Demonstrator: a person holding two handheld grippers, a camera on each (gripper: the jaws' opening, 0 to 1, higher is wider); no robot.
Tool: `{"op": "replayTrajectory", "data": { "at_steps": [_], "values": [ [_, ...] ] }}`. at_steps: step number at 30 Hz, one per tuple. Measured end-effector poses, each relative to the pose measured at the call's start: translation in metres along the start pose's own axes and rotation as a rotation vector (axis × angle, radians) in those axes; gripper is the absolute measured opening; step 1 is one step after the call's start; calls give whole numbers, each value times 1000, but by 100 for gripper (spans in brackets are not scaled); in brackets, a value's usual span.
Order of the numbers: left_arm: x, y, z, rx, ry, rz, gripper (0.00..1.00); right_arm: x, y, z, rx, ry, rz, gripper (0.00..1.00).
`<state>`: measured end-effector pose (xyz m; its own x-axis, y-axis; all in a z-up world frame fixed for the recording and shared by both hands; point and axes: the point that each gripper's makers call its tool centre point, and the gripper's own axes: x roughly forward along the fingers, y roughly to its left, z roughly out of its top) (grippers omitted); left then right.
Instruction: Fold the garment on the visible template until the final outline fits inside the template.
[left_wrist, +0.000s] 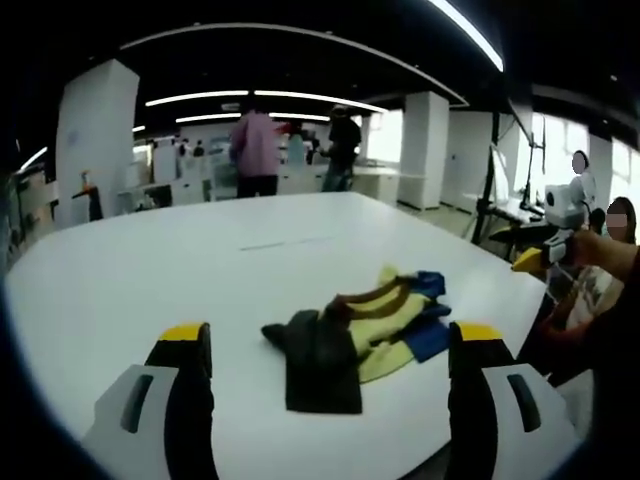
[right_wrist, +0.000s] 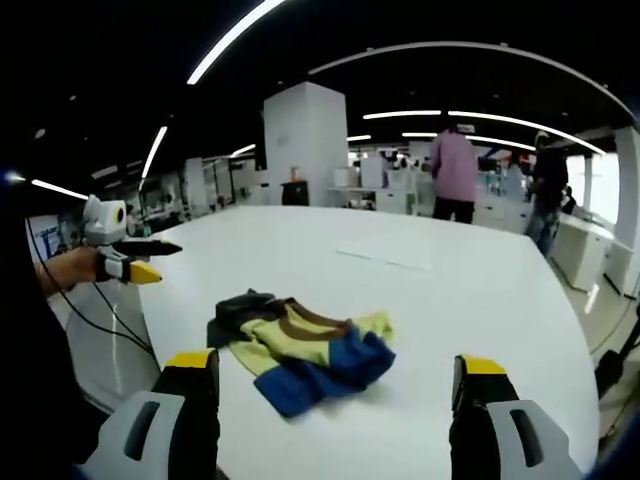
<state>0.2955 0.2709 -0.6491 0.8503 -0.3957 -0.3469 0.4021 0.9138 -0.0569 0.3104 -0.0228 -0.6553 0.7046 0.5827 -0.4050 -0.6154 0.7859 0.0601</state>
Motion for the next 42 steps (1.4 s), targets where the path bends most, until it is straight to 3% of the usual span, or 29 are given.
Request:
{"op": "replayTrajectory", "data": {
  "at_steps": [16, 26, 42],
  "values": [
    [8, -4, 1, 21, 6, -15, 86, 9, -3, -7, 4, -6, 22, 90],
    [14, -7, 6, 31, 1, -28, 75, 12, -9, -12, -3, 3, 9, 67],
    [27, 6, -6, 11, 19, -24, 62, 37, -14, -18, -26, 36, 20, 45]
  ]
}}
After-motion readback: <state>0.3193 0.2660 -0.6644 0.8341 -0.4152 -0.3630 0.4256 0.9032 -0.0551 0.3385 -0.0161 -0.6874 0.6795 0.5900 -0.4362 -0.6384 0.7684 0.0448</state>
